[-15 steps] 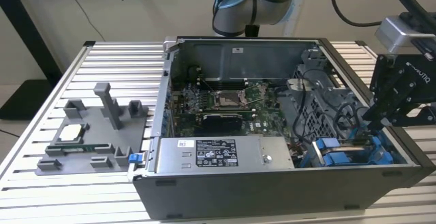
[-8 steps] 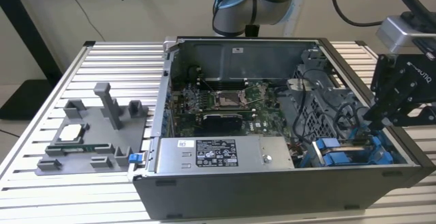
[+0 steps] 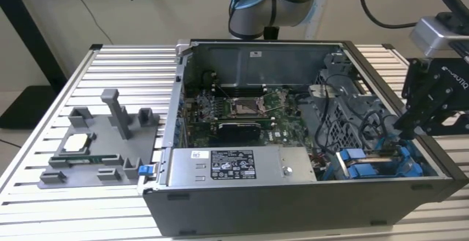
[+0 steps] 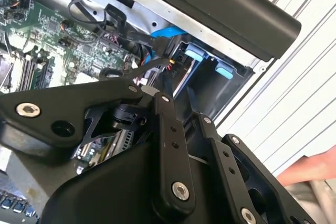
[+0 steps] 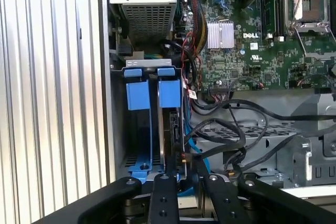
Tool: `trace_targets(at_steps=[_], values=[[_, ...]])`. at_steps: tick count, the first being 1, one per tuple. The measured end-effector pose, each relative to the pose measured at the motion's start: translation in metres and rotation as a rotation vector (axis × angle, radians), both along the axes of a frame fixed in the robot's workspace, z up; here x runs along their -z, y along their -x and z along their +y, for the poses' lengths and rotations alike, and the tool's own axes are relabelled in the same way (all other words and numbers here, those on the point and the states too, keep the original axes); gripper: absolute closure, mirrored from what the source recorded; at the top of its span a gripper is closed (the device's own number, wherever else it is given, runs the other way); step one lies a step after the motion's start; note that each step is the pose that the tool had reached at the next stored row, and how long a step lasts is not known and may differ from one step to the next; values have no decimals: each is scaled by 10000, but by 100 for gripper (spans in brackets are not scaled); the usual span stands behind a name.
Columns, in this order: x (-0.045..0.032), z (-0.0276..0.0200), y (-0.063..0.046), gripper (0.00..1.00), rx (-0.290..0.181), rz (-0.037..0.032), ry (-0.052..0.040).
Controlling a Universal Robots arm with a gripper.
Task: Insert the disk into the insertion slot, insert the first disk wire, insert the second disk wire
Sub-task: 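Insert the second disk wire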
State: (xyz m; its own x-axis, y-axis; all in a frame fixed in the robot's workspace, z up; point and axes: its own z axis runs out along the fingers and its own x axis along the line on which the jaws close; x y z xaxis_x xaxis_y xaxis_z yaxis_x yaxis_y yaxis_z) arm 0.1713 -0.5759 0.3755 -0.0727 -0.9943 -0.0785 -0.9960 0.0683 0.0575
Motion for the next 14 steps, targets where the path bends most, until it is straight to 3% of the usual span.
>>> trace_targets(at_steps=[7, 14], values=[[-24, 0, -32, 0, 0, 74, -1], [-136, 0, -34, 0, 0, 135, -1]])
